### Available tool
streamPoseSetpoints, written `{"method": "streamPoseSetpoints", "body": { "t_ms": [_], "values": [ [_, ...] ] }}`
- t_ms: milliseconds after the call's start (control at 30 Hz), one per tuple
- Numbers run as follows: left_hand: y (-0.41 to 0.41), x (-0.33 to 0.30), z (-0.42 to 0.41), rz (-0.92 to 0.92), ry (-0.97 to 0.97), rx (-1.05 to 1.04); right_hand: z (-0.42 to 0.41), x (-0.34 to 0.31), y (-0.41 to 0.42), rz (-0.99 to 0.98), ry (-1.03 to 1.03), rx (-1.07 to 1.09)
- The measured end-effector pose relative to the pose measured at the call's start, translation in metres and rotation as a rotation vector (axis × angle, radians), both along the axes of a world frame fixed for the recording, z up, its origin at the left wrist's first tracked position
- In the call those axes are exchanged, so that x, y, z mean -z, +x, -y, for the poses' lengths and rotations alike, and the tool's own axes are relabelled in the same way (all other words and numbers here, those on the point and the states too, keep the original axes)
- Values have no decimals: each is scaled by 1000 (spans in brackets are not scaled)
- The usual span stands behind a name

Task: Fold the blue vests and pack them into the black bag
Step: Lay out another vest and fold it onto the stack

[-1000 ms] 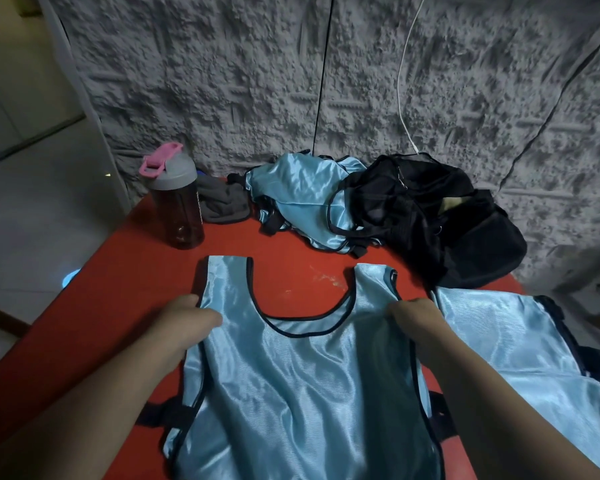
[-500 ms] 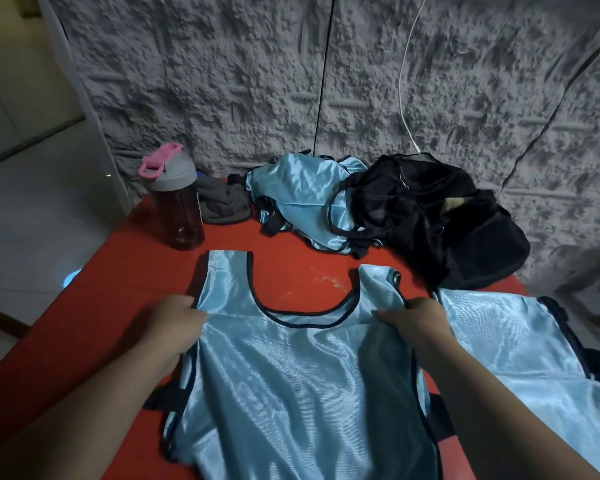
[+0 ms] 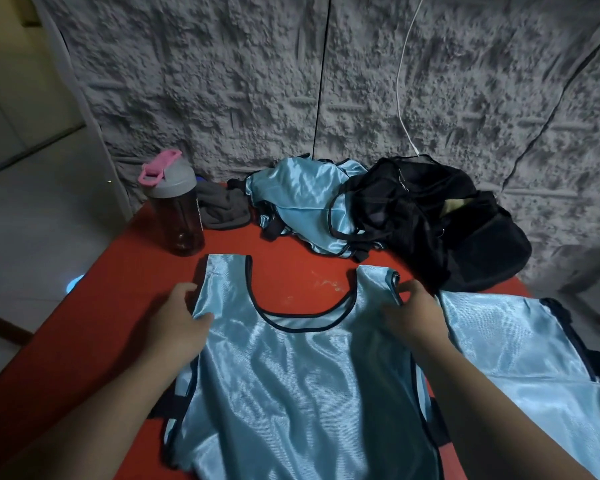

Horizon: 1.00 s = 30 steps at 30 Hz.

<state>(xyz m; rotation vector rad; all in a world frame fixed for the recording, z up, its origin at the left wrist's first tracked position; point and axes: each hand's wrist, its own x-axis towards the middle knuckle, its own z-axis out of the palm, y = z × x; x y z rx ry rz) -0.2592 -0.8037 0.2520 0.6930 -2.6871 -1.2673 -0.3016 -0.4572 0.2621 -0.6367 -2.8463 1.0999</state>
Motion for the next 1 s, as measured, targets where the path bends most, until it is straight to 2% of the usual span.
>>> {"method": "streamPoseSetpoints", "body": {
  "t_ms": [100, 167, 267, 367, 433, 533, 767, 867, 933, 1000],
  "values": [
    [1, 2, 1, 8, -274, 60, 3, 5, -2, -42, 251, -54],
    [5, 4, -2, -5, -439, 102, 9, 10, -2, -174, 382, -144],
    [8, 5, -16, -99, -558, 243, 26, 15, -4, -292, 379, -329],
    [9, 12, -32, 24, -634, 365, 35, 30, -9, -174, 368, -426],
    [7, 22, -37, 140, -654, 402, 30, 41, -14, -18, 419, -400],
    [2, 31, -40, 235, -661, 430, 19, 50, -17, 86, 440, -328],
    [-12, 18, -35, 219, -698, 459, 21, 46, -18, 124, 443, -344],
    [-22, 4, -49, 59, -691, 455, 29, 47, -22, -1, 483, -281],
    [-26, -3, -65, -89, -587, 522, 32, 37, -23, -102, 498, -267],
    [-28, -5, -77, -147, -498, 621, 34, 30, -22, -106, 554, -327]
  ]
}}
